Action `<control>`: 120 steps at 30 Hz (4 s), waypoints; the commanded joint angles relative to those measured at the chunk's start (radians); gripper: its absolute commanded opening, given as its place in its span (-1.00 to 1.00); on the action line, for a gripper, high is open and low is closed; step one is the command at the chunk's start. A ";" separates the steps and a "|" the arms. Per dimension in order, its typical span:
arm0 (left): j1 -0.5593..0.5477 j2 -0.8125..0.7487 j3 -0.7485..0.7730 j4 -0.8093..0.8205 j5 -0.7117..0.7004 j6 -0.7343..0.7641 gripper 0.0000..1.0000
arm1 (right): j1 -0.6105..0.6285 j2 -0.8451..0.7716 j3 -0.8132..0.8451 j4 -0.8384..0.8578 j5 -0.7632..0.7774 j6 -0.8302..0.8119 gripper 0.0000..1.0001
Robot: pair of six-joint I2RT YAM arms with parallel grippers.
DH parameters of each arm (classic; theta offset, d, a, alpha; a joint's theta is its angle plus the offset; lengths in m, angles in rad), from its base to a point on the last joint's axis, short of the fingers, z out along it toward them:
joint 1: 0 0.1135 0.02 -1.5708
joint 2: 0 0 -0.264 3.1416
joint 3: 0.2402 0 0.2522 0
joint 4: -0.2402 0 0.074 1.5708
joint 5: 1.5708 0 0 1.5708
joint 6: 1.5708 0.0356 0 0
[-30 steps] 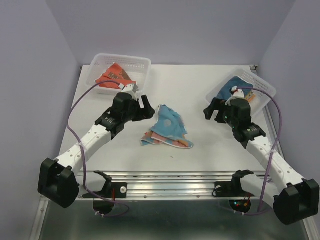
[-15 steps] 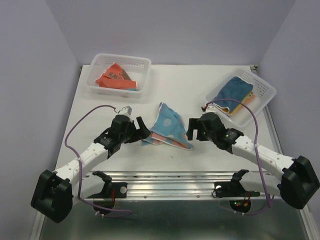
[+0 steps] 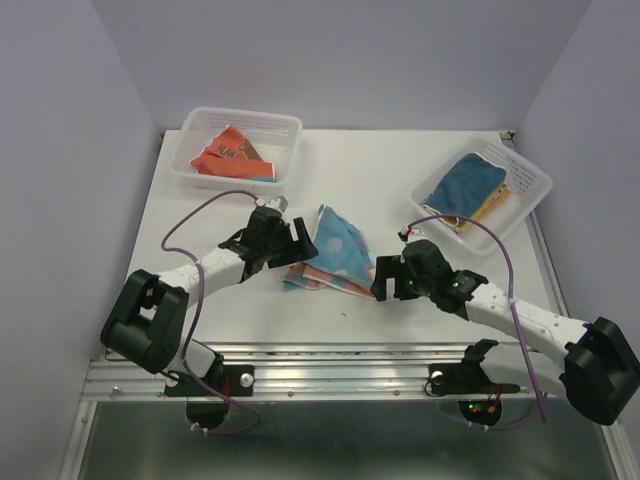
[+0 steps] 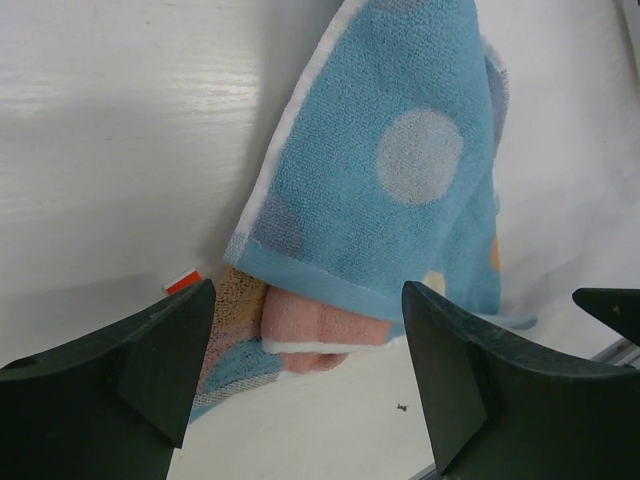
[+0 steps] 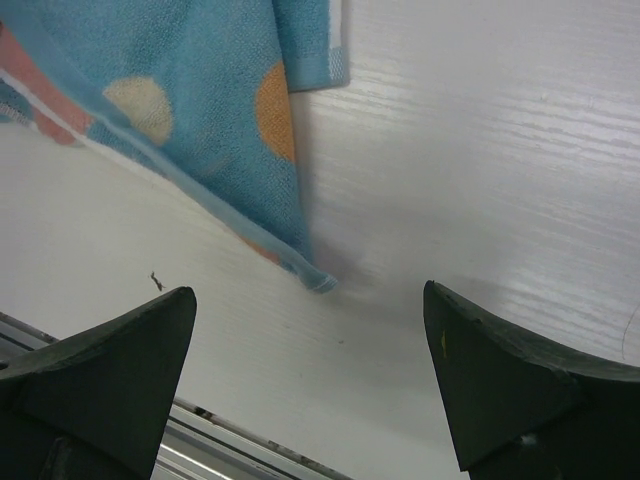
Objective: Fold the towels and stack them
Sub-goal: Flatten out the crumpled towel
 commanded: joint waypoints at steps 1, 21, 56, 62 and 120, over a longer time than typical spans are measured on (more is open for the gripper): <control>-0.015 0.037 0.044 0.045 0.050 0.015 0.72 | 0.010 0.000 -0.009 0.070 -0.021 -0.030 1.00; -0.030 0.157 0.125 0.026 0.038 0.032 -0.38 | 0.010 0.072 -0.011 0.099 -0.050 -0.059 0.75; -0.045 0.187 0.217 -0.061 -0.076 0.063 -0.33 | 0.141 0.175 0.049 0.103 0.029 -0.114 -0.16; -0.048 0.195 0.227 -0.063 -0.077 0.066 -0.73 | 0.141 0.152 0.046 0.122 0.032 -0.125 -0.46; -0.160 -0.649 0.590 -0.003 0.271 -0.184 -1.00 | 0.144 -0.239 0.902 0.034 -0.595 -0.383 -0.99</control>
